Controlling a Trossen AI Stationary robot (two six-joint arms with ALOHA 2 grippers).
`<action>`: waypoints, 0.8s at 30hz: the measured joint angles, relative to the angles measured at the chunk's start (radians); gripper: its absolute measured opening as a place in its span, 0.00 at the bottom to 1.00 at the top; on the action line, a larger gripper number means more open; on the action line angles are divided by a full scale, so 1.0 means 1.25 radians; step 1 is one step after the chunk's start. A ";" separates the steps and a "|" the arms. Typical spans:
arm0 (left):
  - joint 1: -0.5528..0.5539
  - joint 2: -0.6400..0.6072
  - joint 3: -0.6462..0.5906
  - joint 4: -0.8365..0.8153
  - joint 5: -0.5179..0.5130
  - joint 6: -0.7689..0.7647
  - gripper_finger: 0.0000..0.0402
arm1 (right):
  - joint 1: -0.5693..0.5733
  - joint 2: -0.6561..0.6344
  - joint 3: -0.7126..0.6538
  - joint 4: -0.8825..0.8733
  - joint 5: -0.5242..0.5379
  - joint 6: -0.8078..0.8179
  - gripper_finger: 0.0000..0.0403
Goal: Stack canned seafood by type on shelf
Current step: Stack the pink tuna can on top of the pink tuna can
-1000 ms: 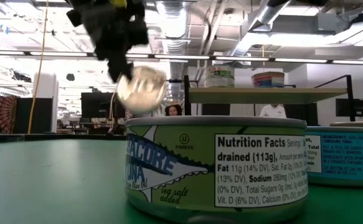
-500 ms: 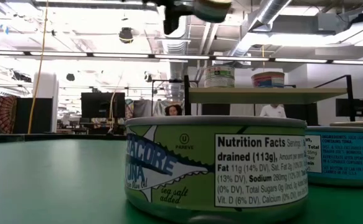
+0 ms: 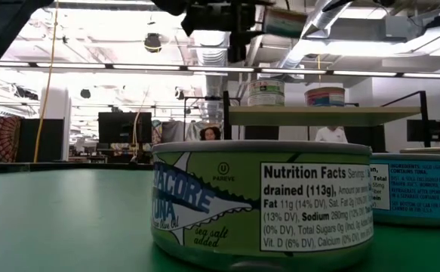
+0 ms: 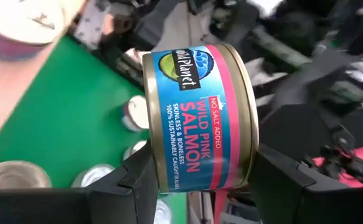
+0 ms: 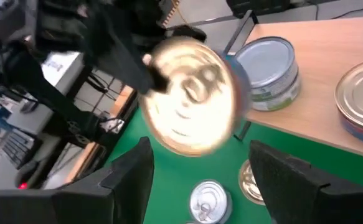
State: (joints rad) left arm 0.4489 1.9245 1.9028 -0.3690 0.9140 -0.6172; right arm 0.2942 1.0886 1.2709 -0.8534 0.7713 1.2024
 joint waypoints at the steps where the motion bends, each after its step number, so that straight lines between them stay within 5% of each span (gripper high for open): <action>1: 0.005 -0.004 0.001 0.003 0.001 0.007 0.47 | 0.002 -0.002 0.000 -0.013 0.001 0.004 0.70; 7: 0.034 -0.008 0.001 0.049 -0.008 -0.025 0.47 | -0.032 -0.053 -0.040 -0.023 -0.046 -0.006 0.70; 17: 0.034 -0.008 0.001 0.192 -0.027 -0.115 0.47 | -0.154 -0.230 -0.288 0.374 -0.185 -0.224 0.70; 24: 0.028 -0.008 0.001 0.223 -0.051 -0.134 0.47 | -0.270 -0.257 -0.393 0.627 -0.332 -0.319 0.71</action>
State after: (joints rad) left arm 0.4839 1.9141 1.9041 -0.0902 0.8504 -0.7849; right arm -0.0431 0.7672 0.7801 -0.0693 0.3566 0.8037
